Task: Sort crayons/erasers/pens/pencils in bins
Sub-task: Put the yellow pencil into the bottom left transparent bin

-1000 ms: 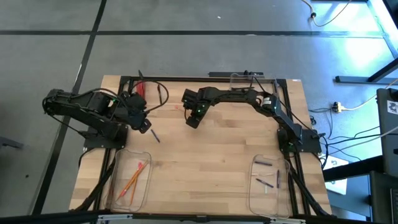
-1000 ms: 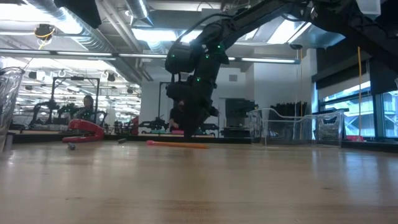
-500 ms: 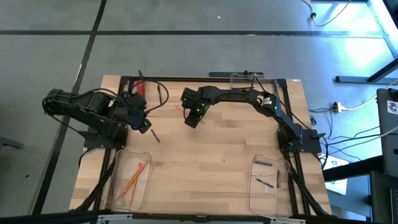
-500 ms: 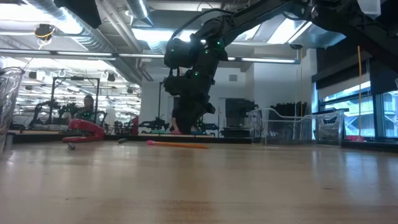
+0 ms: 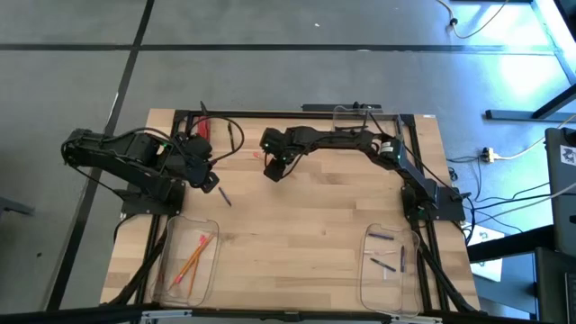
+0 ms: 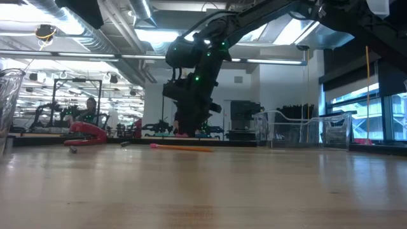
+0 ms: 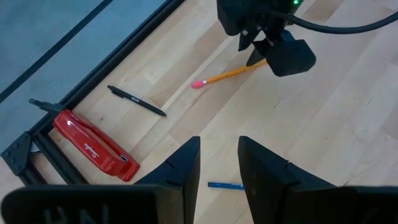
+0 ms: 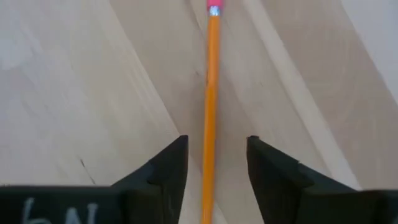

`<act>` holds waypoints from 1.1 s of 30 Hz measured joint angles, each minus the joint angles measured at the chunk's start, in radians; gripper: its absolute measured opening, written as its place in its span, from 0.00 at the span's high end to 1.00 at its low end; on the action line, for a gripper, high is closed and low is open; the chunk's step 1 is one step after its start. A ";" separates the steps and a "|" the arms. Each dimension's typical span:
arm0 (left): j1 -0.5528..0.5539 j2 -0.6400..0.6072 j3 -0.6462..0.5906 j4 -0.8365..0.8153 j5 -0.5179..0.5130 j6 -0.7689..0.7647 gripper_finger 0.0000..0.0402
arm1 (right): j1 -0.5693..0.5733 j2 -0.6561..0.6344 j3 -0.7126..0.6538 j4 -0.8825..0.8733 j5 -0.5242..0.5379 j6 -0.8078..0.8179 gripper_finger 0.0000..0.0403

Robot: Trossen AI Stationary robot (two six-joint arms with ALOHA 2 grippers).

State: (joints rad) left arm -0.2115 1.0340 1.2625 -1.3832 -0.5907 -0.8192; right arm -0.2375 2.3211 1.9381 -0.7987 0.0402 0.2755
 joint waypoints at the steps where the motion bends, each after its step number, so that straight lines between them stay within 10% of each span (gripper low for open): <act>1: 0.000 0.000 0.000 0.000 0.000 0.000 0.75 | 0.000 0.000 0.000 0.000 -0.002 -0.007 0.60; 33: 0.000 0.000 0.000 0.000 -0.002 0.000 0.75 | -0.014 0.099 0.004 0.111 -0.064 -0.073 0.63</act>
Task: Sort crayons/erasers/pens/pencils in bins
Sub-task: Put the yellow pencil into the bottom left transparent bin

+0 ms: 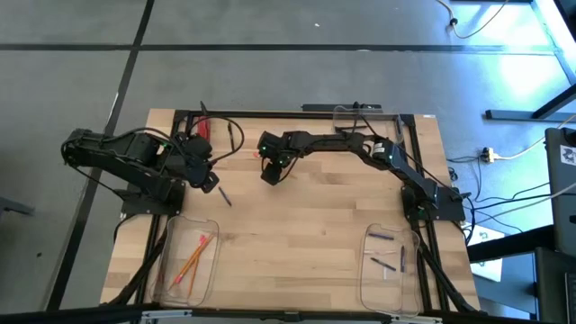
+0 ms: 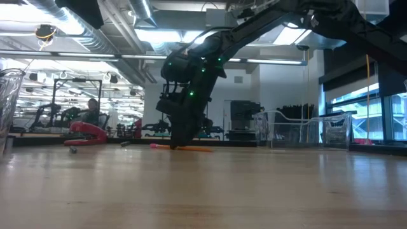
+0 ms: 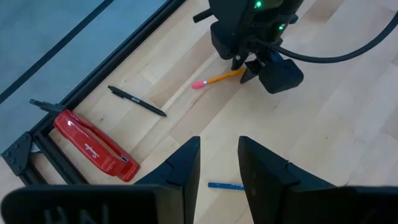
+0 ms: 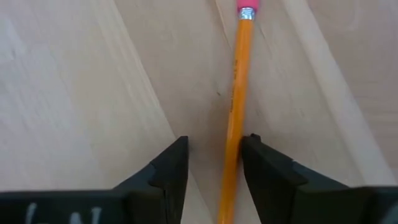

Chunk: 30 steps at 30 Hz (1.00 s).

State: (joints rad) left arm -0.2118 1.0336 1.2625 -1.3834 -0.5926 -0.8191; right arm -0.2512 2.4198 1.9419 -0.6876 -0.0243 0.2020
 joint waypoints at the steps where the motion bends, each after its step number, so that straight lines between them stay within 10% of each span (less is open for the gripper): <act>1: 0.000 0.000 0.000 0.000 0.000 0.000 0.75 | 0.000 0.001 0.000 0.000 -0.005 0.003 0.63; 15: 0.000 0.000 0.000 0.000 -0.001 0.000 0.75 | -0.020 0.005 -0.002 0.002 -0.122 0.016 0.96; 30: 0.000 0.000 0.000 0.000 -0.036 0.014 0.75 | -0.022 0.005 -0.004 0.007 -0.137 0.030 0.95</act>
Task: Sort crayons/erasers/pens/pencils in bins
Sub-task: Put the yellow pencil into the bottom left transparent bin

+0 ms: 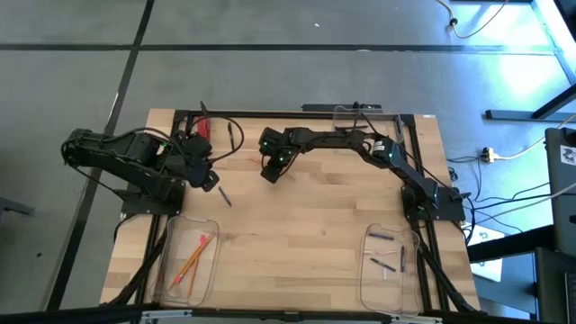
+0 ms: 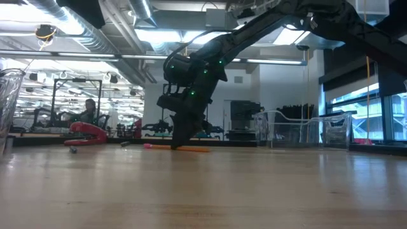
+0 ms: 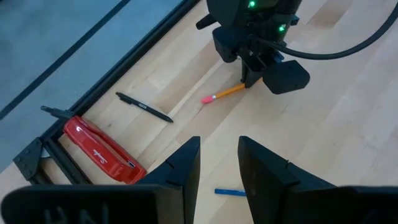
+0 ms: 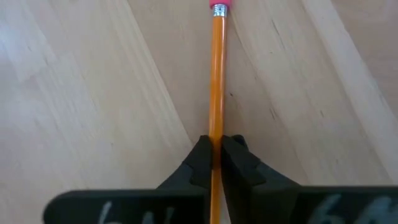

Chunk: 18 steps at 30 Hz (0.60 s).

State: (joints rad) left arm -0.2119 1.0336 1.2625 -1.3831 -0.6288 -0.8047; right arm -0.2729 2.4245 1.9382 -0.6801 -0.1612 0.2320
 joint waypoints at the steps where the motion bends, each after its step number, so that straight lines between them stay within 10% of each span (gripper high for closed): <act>1: 0.000 0.000 0.000 0.000 0.000 0.000 0.75 | 0.000 0.000 0.000 0.000 0.000 0.000 0.95; 18: 0.000 0.000 0.000 0.000 0.001 0.000 0.75 | 0.003 0.004 0.037 -0.051 -0.050 -0.005 0.94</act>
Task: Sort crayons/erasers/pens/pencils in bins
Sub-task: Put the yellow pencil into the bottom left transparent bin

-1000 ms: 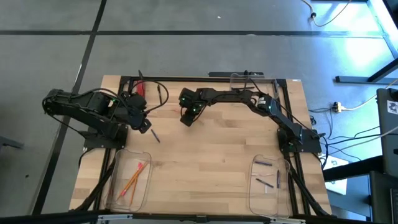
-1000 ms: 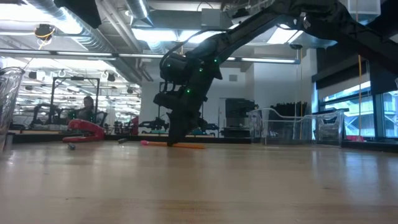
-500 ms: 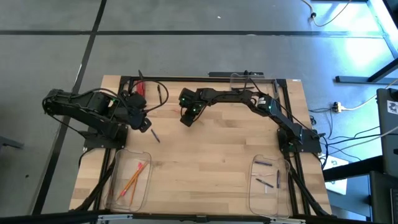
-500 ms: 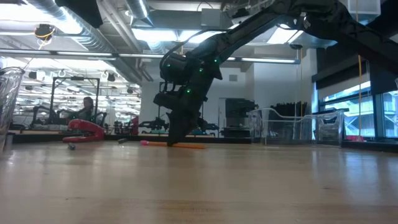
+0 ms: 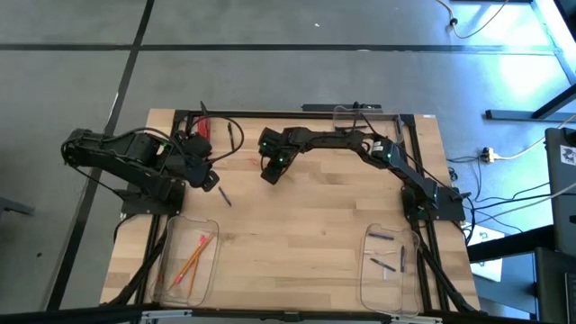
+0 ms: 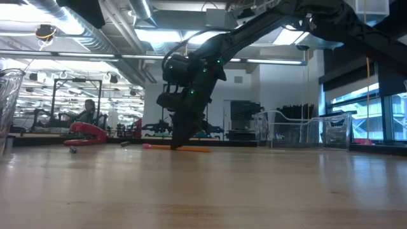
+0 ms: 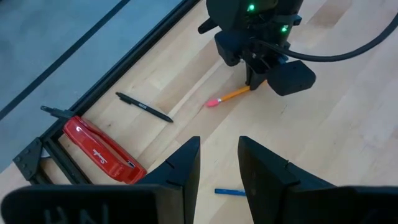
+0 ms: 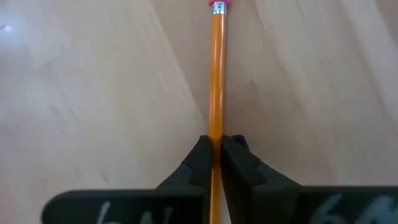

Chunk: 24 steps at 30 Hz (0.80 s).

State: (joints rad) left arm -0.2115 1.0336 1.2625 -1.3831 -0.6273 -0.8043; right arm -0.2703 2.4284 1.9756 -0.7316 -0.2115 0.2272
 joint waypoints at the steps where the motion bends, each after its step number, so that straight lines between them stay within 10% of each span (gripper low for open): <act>1: 0.000 0.000 0.000 0.000 0.000 0.001 0.75 | 0.000 0.001 0.009 -0.009 0.000 0.000 0.94; 24: 0.000 0.000 0.000 0.000 0.010 0.019 0.75 | 0.002 0.000 0.073 -0.075 0.008 -0.051 0.94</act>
State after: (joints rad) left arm -0.2115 1.0336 1.2625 -1.3833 -0.6170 -0.7854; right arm -0.2684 2.4283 2.0487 -0.8070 -0.2035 0.1762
